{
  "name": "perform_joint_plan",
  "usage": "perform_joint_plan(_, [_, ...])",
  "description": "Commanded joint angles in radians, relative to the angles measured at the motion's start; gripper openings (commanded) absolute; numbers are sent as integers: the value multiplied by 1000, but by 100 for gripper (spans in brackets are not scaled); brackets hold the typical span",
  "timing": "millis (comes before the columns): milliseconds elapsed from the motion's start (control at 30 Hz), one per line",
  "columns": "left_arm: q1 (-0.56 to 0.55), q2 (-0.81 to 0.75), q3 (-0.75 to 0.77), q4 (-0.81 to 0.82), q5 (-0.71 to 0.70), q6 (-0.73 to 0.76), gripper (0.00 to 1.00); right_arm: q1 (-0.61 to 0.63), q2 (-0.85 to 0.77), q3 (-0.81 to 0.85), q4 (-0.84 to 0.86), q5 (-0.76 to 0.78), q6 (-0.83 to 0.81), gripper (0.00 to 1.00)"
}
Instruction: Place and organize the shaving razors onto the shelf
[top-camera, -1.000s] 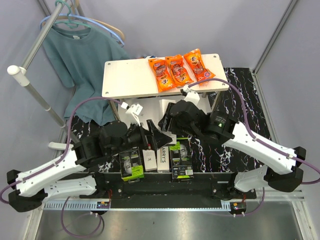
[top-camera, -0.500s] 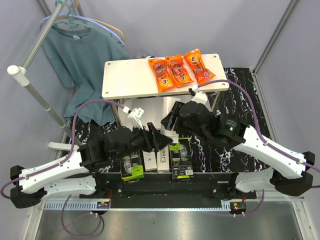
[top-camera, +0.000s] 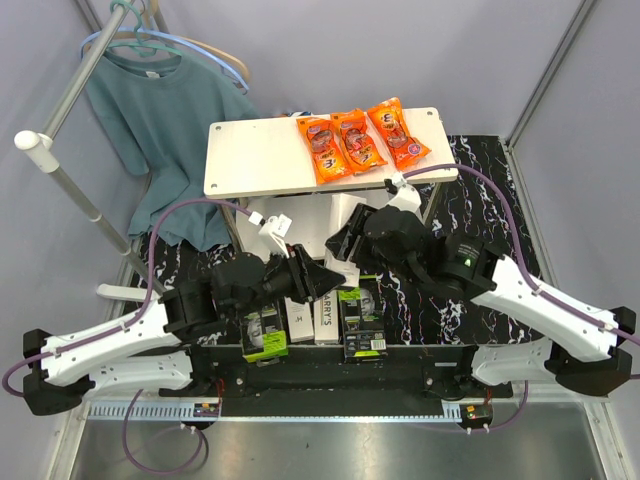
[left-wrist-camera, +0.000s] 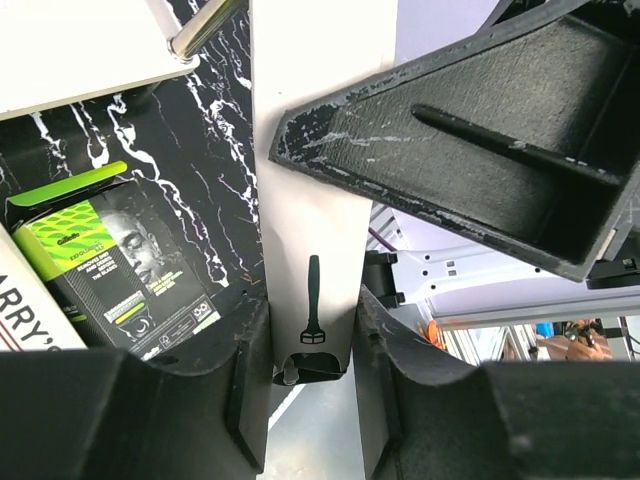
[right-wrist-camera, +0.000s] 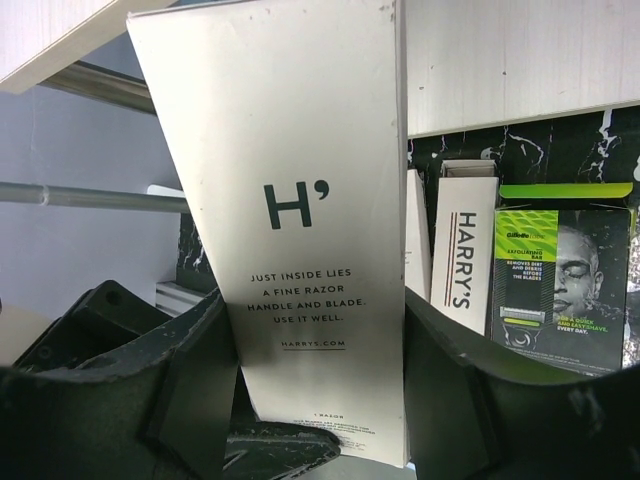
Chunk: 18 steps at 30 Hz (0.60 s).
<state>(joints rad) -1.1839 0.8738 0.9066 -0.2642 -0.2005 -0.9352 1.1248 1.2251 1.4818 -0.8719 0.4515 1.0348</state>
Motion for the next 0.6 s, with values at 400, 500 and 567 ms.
perform_joint_plan(400, [-2,-33,20,72,42,84,10,9,-180,-106,82,81,-10,100])
perform_joint_plan(500, [-2,-44,29,66,58,107,10,9,-225,-120,70,108,-15,100])
perform_joint_plan(567, [-2,-44,38,60,87,128,10,9,-254,-124,65,122,-21,100])
